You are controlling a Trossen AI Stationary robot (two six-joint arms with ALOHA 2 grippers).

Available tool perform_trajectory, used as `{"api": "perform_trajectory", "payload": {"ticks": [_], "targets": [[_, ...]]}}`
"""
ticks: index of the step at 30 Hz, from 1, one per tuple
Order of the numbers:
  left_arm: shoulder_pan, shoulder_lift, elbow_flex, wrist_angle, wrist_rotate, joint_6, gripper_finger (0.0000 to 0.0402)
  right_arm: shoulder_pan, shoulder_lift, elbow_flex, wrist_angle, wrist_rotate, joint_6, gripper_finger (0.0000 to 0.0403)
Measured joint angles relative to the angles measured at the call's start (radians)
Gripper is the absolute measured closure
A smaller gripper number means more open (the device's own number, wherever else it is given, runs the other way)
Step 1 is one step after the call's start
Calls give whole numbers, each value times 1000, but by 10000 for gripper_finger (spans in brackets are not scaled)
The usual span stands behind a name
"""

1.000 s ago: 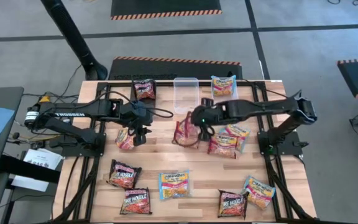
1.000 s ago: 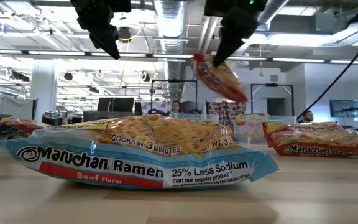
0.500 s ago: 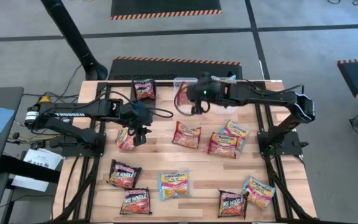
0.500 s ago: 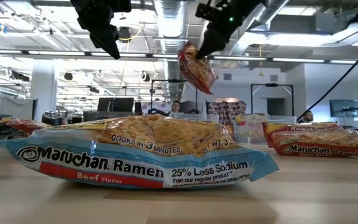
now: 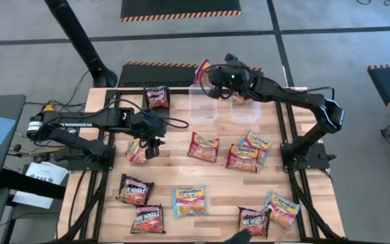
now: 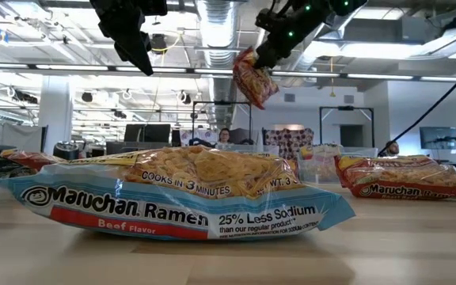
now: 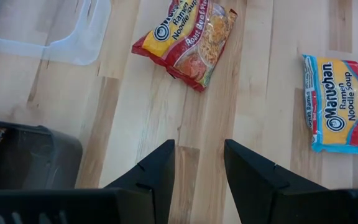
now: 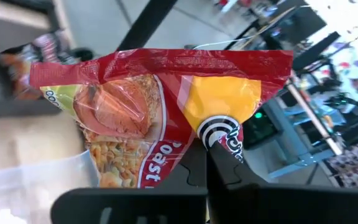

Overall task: Sort Maruchan noodles
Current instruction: Put the red noodle pack into the left transparent bin

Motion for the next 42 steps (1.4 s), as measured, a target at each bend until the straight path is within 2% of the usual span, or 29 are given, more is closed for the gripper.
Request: {"api": "perform_trajectory", "payload": {"ticks": [8,16,23,26,42], "targets": [[0,0,0,0,0,0,278,-53,0,0,161,-2,-5,397],[0,0,0,0,-12,0,278,-76,16,2,220,-3,-33,398],[0,0,0,0,-49,0,278,-71,111,1,192,-2,-15,398],[0,0,0,0,-49,0,278,-57,159,1,191,33,-21,398],[0,0,0,-1,-49,0,278,8,319,1,72,135,-178,398]]}}
